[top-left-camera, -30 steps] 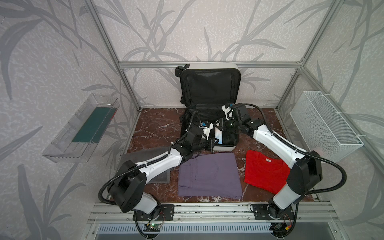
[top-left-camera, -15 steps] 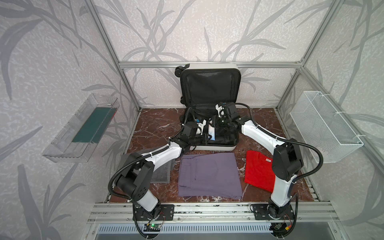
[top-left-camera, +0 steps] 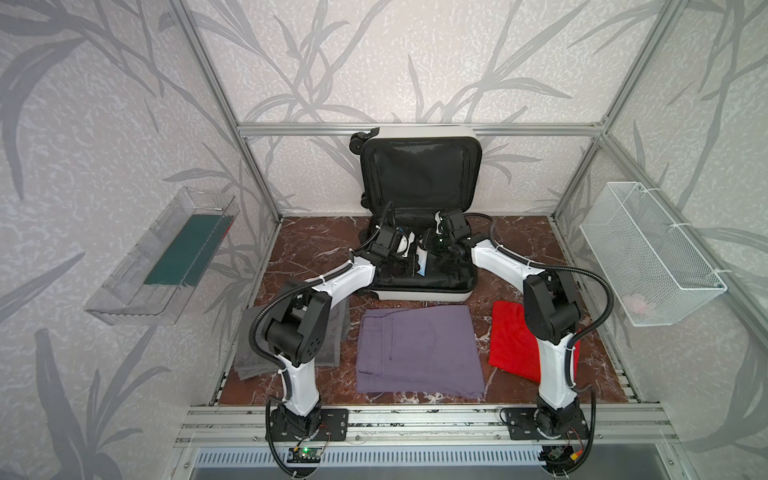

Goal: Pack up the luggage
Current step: 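Carry the tube into the suitcase with the right gripper and release it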

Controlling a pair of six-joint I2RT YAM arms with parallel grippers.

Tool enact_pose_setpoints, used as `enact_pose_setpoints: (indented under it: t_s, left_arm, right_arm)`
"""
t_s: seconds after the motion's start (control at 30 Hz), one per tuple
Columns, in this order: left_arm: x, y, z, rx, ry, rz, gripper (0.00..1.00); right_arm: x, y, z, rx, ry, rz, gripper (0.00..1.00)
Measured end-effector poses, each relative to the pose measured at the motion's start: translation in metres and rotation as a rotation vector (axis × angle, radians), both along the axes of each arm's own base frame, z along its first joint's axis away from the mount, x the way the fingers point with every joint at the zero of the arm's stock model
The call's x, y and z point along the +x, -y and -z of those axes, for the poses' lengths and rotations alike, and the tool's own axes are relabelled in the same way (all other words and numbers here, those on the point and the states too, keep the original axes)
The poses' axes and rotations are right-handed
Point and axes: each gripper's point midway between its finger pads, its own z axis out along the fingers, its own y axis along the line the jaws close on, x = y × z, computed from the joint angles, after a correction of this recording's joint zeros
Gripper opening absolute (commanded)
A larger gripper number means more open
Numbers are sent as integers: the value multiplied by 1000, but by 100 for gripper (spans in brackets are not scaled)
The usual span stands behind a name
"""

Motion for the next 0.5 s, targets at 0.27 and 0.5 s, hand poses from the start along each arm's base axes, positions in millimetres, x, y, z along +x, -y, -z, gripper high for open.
enact_pose_setpoints:
  t_s: [0.27,0.5]
  left_arm:
    - [10,-16,18,41,-47,-30,27]
    - [40,-37,-3,54,23,-109,51]
  right_arm:
    - [7,12,34,39,-121,188,35]
    - [4,30,69,43,-242,366,37]
